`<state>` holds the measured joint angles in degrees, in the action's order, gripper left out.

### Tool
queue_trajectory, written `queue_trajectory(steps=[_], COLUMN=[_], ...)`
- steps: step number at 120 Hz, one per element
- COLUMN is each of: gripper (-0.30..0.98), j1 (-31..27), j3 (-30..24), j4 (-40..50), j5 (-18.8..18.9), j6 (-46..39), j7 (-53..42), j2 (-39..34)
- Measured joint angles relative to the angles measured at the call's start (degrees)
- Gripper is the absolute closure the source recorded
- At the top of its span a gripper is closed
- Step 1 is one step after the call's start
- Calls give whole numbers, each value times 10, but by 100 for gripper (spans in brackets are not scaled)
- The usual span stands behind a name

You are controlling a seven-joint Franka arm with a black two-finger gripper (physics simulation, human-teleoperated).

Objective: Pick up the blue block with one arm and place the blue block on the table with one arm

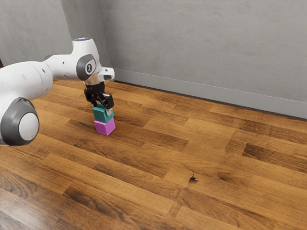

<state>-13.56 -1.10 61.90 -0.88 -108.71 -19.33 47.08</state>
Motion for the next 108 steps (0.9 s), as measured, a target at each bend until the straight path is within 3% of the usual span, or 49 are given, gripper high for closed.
queue_trajectory(steps=[36, 74, 108], gripper=[26, 30, 30], j1=[0, 2, 83], j3=[0, -13, -21], j4=[0, -1, -4], j5=[-1, 3, 4], j6=[0, 0, -2], j7=[0, 4, 13], j2=[-2, -20, -4])
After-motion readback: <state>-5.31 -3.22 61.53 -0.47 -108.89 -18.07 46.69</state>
